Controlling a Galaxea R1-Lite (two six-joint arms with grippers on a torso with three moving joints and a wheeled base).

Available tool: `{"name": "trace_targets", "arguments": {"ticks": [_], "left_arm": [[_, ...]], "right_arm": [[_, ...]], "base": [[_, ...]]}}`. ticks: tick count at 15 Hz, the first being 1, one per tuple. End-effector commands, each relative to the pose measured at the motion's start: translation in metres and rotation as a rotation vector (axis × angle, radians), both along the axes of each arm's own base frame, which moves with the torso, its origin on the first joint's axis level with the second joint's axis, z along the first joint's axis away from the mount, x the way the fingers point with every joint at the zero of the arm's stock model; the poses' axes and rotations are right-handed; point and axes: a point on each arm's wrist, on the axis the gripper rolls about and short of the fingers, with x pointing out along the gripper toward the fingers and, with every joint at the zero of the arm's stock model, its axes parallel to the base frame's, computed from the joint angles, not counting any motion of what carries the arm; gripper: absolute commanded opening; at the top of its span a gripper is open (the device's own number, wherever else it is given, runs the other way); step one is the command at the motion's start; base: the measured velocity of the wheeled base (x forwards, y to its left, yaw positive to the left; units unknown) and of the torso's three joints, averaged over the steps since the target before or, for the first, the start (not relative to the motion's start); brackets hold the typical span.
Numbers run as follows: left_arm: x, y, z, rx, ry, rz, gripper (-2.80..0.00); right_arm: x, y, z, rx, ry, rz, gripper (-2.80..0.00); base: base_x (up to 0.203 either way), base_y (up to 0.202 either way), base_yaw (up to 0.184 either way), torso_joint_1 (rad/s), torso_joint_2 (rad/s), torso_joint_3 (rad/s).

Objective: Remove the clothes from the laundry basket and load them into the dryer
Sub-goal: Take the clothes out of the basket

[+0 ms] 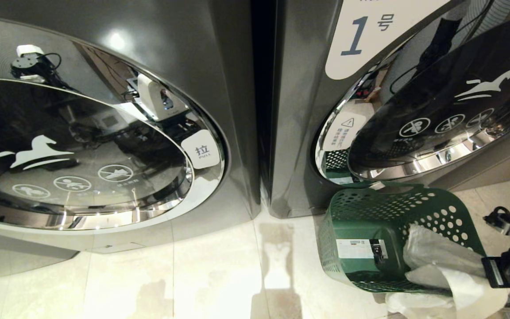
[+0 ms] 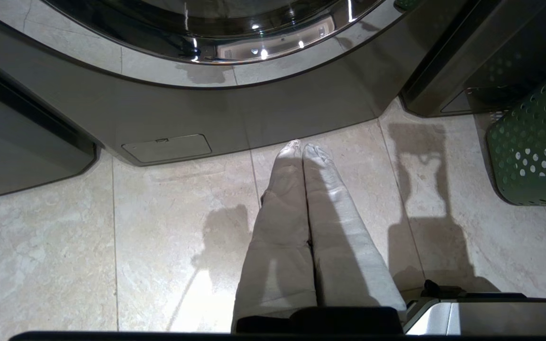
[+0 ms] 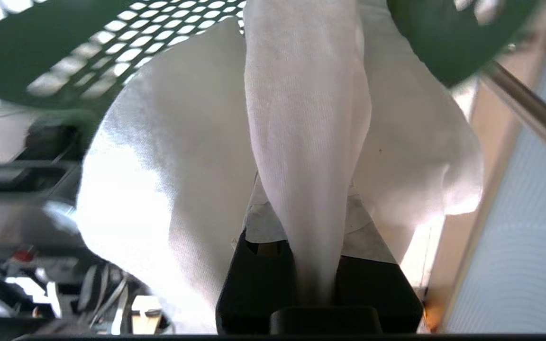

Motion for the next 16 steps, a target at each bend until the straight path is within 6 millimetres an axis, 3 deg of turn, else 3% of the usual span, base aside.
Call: {"name": "trace_targets", "arguments": {"ticks": [1, 5, 11, 14, 16], "left_arm": [[0.000, 0.000, -0.001, 0.000, 0.000, 0.000, -2.80], [0.000, 0.000, -0.001, 0.000, 0.000, 0.000, -2.80], [0.000, 0.000, -0.001, 0.000, 0.000, 0.000, -2.80], [0.000, 0.000, -0.001, 0.000, 0.000, 0.000, -2.80], [0.000, 0.000, -0.001, 0.000, 0.000, 0.000, -2.80]], "right_arm": [[-0.037, 0.016, 0.036, -0.055, -0.123, -0.001, -2.80], [-0.106, 0.046, 0.069, -0.119, -0.213, -0.015, -2.80], [-0.170, 0.080, 0.119, -0.328, -0.538, 0.017, -2.80], [-0.197, 0.085, 0.125, -0.293, -0.668, -0.072, -2.80], [-0.207, 0.087, 0.108, -0.268, -0.668, -0.086, -2.80]], "base": [[0.000, 0.000, 0.000, 0.000, 0.00, 0.000], [0.000, 0.000, 0.000, 0.000, 0.00, 0.000], [0.000, 0.000, 0.000, 0.000, 0.00, 0.000], [0.000, 0.000, 0.000, 0.000, 0.00, 0.000], [0.000, 0.000, 0.000, 0.000, 0.00, 0.000]]}}
